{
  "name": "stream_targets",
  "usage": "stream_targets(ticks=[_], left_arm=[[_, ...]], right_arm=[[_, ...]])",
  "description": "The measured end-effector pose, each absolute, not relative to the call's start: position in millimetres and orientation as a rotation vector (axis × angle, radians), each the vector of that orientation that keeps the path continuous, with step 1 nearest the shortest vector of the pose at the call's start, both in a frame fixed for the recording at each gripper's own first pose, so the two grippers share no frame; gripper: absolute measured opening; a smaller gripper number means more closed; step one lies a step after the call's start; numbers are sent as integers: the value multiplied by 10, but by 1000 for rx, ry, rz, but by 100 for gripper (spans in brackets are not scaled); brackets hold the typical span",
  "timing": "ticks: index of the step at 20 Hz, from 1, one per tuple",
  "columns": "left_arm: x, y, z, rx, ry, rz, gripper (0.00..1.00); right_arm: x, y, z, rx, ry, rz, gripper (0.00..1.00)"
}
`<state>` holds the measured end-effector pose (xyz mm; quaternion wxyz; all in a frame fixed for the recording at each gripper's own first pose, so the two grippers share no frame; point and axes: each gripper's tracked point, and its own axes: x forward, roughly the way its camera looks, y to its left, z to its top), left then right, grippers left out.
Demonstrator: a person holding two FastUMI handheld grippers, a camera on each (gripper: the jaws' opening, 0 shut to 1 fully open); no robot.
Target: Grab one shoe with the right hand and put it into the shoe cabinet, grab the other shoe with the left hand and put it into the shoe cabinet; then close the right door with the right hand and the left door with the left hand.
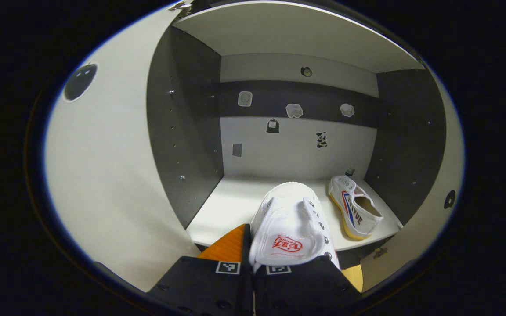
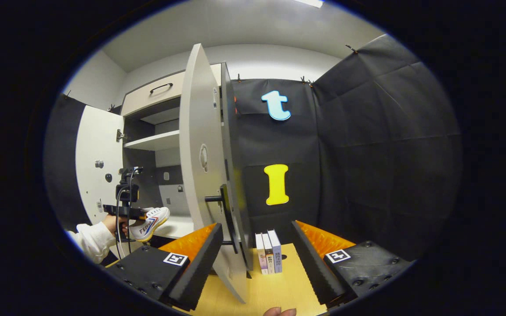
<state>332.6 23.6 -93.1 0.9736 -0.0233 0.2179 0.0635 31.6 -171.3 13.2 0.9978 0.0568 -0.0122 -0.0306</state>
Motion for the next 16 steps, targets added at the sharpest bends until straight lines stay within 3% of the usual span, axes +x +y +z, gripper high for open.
stream_targets(ticks=[8,16], left_arm=[[4455,314,-1169,33,519,211,7],[4767,226,-1578,61,604,241,7]], right_arm=[[351,-2037,-166,124,54,-71,98],[344,-2419,-300,116,74,-123,98]])
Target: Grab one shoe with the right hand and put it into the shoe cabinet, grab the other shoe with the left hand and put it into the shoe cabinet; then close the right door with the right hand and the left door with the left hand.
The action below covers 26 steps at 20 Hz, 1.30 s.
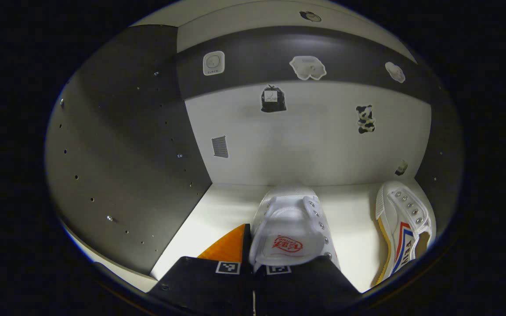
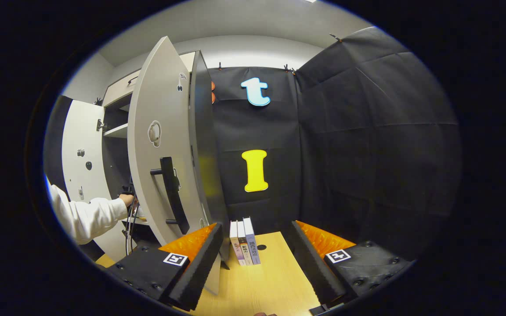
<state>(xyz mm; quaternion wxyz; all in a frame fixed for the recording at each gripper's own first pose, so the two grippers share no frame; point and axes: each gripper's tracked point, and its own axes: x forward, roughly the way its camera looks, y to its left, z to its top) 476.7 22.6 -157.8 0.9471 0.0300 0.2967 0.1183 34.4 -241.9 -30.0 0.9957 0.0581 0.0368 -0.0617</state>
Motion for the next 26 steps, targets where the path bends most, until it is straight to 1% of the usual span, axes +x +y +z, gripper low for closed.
stream_targets(ticks=[4,5,6,7,8,10,11,13,14,15,16,18,19,20,26], left_arm=[[4818,198,-1649,108,629,232,7],[4810,178,-1640,116,632,223,10],[4796,179,-1611,123,628,223,13],[4764,181,-1574,127,626,226,19],[4746,166,-1551,126,622,213,28],[4669,138,-1464,123,608,200,29],[4644,155,-1418,127,594,200,46],[4537,147,-1328,109,569,190,74],[4467,136,-1276,91,553,180,77],[4397,106,-1225,69,532,164,82],[4328,73,-1160,51,511,147,83],[4165,49,-1013,48,463,132,88],[4083,11,-943,51,441,114,93],[3993,-40,-874,48,421,91,95],[3263,-268,-315,18,266,-21,96]], right_arm=[[309,-2469,-297,119,70,-124,98],[298,-2476,-295,116,70,-126,98],[292,-2489,-297,114,70,-131,98],[279,-2487,-284,117,68,-131,98],[267,-2482,-277,123,67,-130,98],[237,-2474,-259,135,61,-129,98],[223,-2472,-247,138,57,-131,98],[195,-2445,-217,144,50,-125,98],[183,-2423,-217,142,48,-120,98],[178,-2407,-200,127,43,-111,98],[182,-2402,-194,108,42,-106,98],[183,-2432,-158,72,40,-109,98],[182,-2411,-114,70,33,-102,98],[192,-2367,-61,77,22,-94,98],[252,-2081,97,111,-13,-41,98]])
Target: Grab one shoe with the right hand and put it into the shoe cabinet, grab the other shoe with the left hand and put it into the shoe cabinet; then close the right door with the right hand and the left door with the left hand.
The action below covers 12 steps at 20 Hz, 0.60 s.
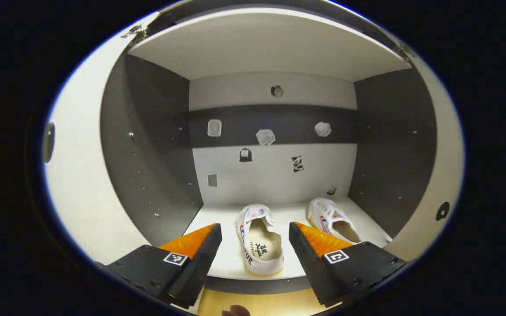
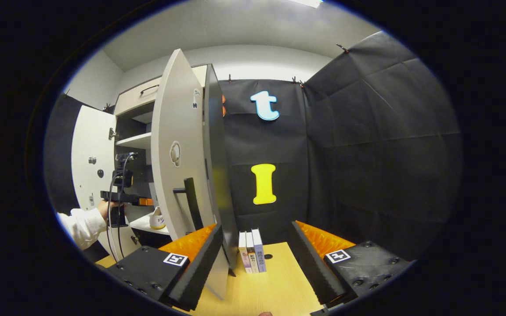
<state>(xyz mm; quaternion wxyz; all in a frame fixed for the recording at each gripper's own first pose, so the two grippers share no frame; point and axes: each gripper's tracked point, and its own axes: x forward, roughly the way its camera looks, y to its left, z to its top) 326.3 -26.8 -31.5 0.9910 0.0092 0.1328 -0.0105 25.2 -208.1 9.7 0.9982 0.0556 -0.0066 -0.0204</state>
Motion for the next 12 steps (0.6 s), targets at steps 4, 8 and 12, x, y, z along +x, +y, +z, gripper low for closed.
stream_targets(ticks=[4,8,12], left_arm=[[2623,-370,91,35,153,-58,96],[1990,-419,336,18,61,-74,96],[1472,-383,431,-4,28,-77,96]], right_arm=[[339,-1942,129,125,-9,-24,98],[516,-1834,147,109,-9,-3,100],[746,-1811,171,104,-11,-9,98]])
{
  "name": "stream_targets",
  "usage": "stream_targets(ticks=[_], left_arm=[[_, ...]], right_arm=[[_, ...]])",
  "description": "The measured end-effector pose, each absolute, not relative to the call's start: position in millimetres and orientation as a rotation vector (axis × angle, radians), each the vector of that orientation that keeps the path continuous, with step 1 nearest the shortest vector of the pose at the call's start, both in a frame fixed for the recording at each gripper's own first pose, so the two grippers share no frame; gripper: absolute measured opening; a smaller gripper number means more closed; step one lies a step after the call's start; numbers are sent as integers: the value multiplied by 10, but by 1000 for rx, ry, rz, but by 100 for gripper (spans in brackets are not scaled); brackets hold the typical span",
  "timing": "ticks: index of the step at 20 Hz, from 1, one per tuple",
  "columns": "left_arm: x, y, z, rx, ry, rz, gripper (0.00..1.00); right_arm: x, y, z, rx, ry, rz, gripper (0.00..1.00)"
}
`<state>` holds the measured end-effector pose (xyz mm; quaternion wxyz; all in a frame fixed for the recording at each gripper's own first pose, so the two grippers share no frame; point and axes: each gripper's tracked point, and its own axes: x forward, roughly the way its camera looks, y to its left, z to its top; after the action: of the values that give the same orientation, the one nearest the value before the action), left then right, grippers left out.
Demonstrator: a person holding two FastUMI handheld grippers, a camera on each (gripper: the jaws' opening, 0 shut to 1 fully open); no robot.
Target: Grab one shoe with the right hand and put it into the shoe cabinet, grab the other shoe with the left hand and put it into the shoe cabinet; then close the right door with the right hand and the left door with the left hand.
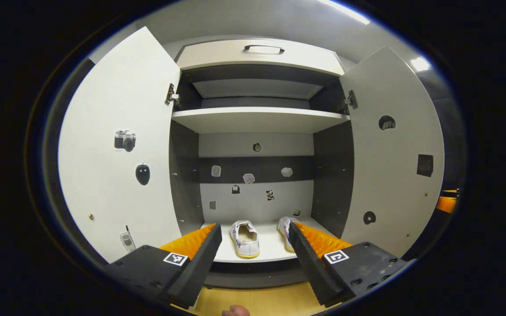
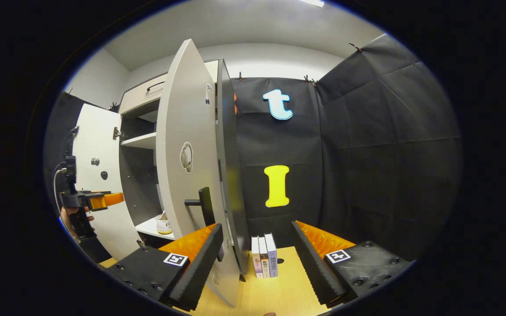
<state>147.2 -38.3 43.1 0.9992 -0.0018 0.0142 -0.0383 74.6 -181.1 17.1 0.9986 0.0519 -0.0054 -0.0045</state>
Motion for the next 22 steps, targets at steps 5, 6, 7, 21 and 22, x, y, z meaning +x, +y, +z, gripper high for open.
stream_targets(ticks=[5,6,7,21,22], left_arm=[[1051,-257,403,18,30,-65,96],[967,-220,397,11,33,-60,96],[896,-190,388,2,32,-57,96],[512,427,-29,2,78,-2,96],[498,463,-16,0,75,1,96]], right_arm=[[967,-1812,156,94,3,-25,98],[988,-1795,160,92,3,-24,98],[1008,-1771,159,91,4,-20,98],[968,-1384,92,135,15,-40,97],[963,-1305,93,131,13,-28,98]])
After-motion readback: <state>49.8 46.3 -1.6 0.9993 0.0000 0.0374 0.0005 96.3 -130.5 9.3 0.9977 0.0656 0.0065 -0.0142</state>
